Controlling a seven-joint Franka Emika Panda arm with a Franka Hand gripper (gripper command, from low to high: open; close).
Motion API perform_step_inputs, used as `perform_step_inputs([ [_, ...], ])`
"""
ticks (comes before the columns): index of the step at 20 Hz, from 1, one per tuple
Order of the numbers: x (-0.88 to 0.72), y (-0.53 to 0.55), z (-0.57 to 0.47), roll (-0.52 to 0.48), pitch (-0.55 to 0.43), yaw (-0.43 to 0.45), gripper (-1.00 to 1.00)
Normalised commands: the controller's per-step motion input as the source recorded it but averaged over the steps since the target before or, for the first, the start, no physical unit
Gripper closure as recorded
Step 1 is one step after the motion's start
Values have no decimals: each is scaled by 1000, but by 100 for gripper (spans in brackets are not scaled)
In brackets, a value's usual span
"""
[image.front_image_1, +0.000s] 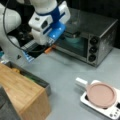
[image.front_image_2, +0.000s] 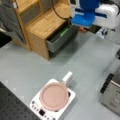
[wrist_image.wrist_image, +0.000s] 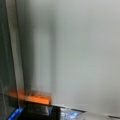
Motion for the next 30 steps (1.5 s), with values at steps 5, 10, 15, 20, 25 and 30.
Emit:
perform_step_inputs([
  [5,-152,508,-22,44,-93,-194,-100],
  [10,-252,450,-12,41,-99,-216,-100],
  [15,-316,498,46,105,-76,-201,-100],
  [20,-267,595,-55,131,-73,-194,-100],
  [25,-138,448,-138,128,-99,-166,-100],
  [30,-59,144,-165,158,-87,-129,-100],
])
